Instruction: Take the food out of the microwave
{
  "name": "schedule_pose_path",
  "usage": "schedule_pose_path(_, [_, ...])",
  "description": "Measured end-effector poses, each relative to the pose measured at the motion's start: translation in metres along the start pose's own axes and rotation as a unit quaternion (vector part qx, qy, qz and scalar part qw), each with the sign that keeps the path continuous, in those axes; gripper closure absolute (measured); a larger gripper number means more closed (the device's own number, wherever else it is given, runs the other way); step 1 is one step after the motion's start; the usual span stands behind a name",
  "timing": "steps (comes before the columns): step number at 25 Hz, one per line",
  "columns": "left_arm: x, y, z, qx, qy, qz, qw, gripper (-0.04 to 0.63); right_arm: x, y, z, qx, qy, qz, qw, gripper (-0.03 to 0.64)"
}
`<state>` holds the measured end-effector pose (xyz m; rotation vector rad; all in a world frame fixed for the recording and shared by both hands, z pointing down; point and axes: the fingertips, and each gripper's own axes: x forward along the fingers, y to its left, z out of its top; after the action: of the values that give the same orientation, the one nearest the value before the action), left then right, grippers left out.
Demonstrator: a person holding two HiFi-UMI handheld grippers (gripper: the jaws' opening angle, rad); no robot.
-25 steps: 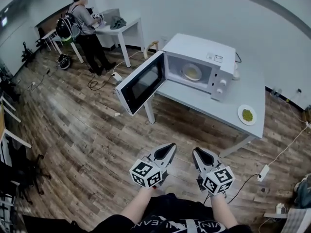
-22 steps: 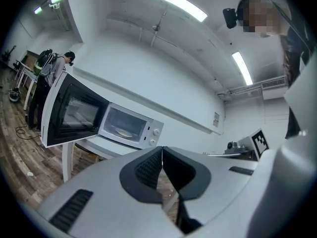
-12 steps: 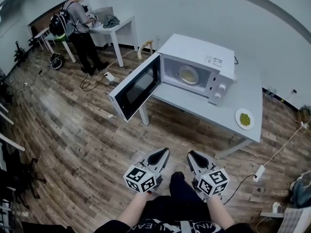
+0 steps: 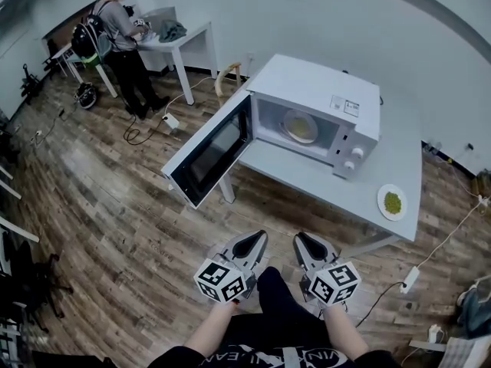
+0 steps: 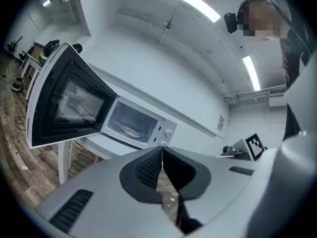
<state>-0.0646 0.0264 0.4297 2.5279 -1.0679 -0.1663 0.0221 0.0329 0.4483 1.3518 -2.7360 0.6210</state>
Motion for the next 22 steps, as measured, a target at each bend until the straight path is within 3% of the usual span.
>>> schedule_pose_path(13, [0.097,0.054,0.009,-0.007,0.022,-0.022,0.9995,0.584,0.069,-0.078,0.014,0.042,0.012,-0.027,0.999,0.557])
schedule_pose_path(22, [0.14,0.081,0.002,-0.004,0.034,-0.04,0.9986,0.584,0.119,-0.114,0.03,0.123,-0.039,-0.03,0.991,0.557])
